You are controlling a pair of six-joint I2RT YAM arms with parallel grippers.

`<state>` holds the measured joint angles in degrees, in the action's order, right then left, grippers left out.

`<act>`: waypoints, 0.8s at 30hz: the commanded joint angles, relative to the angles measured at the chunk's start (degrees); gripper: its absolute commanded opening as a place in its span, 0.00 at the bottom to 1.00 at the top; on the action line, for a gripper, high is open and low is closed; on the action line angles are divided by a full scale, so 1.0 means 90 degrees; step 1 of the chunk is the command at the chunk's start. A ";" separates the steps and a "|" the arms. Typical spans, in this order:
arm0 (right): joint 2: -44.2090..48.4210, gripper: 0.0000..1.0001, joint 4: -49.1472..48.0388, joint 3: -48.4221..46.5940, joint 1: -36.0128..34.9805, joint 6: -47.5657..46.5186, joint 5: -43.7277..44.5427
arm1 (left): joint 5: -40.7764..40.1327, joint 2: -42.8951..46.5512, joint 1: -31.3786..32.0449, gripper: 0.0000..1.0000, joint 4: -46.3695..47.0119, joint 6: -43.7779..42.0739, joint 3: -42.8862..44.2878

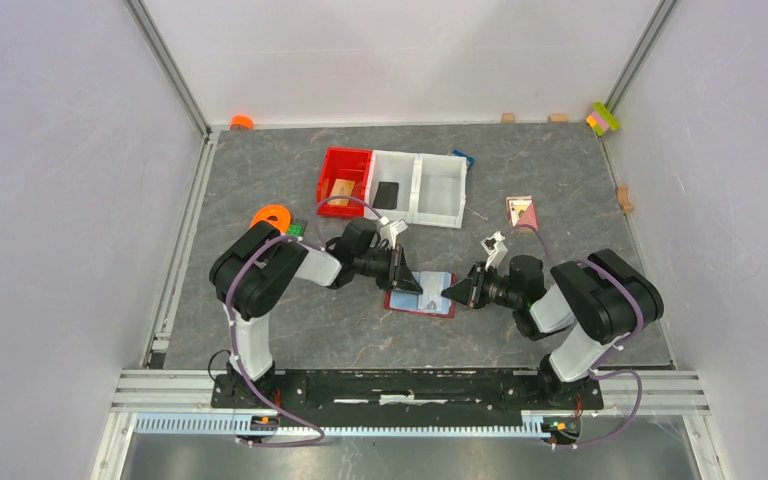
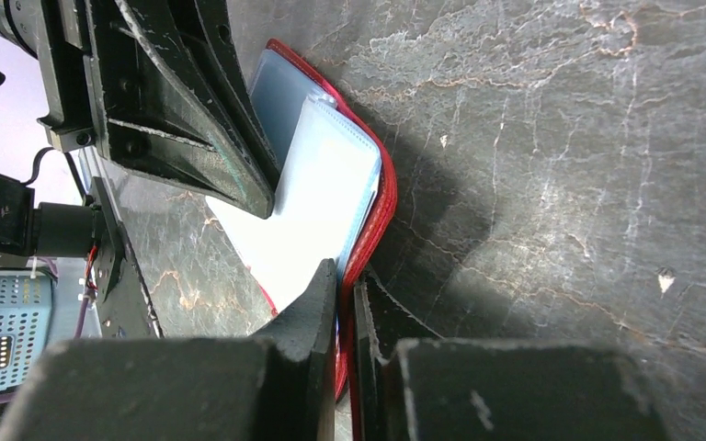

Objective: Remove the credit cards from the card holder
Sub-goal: Remove the credit card from the card holder.

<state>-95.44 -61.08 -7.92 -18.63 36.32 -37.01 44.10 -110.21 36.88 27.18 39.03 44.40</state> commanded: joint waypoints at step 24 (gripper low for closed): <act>-0.0006 0.08 0.0034 -0.0050 -0.0068 -0.0284 0.0104 | 0.1249 -0.0424 0.0053 0.24 0.2673 0.1610 -0.0200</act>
<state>-95.39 -60.34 -8.51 -18.68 35.66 -37.23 51.42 -113.34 36.07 48.36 52.05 40.34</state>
